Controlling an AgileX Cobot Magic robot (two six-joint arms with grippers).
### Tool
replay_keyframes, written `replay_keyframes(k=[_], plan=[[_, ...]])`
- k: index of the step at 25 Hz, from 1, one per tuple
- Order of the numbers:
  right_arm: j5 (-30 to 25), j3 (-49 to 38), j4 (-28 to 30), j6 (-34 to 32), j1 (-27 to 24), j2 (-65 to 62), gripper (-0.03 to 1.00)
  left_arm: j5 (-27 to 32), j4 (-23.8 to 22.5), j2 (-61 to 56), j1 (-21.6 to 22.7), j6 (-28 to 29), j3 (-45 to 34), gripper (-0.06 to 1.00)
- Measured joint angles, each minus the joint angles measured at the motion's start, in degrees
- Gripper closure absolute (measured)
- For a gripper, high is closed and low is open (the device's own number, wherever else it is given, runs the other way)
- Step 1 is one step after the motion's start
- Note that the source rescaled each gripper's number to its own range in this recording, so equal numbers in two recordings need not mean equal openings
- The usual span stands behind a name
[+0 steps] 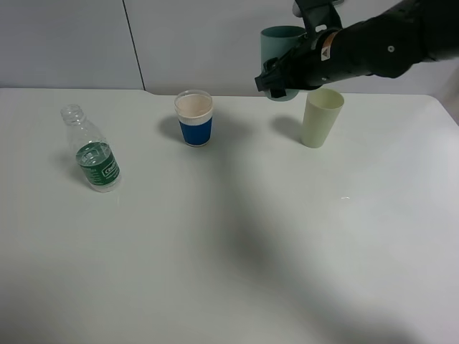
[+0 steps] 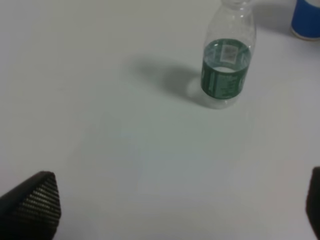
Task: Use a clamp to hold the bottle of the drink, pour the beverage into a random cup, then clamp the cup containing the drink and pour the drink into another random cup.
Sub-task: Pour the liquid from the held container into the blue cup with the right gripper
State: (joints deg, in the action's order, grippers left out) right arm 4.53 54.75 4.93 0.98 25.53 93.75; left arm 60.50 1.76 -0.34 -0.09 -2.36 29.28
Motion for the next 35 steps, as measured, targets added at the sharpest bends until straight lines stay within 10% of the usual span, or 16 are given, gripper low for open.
replay_keyframes(k=[4,11,35], plan=[[-12.9,13.6,19.9,-18.0,1.3,8.2,0.96,0.0,0.0,0.0,0.0,0.0,0.0,-0.06],[-18.3,24.1,32.6,-23.5,5.2,15.2,0.96,0.0,0.0,0.0,0.0,0.0,0.0,-0.06],[-23.6,34.3,51.6,-24.6,11.8,25.1,0.96,0.1,-0.1,0.0,0.0,0.0,0.0,-0.06]])
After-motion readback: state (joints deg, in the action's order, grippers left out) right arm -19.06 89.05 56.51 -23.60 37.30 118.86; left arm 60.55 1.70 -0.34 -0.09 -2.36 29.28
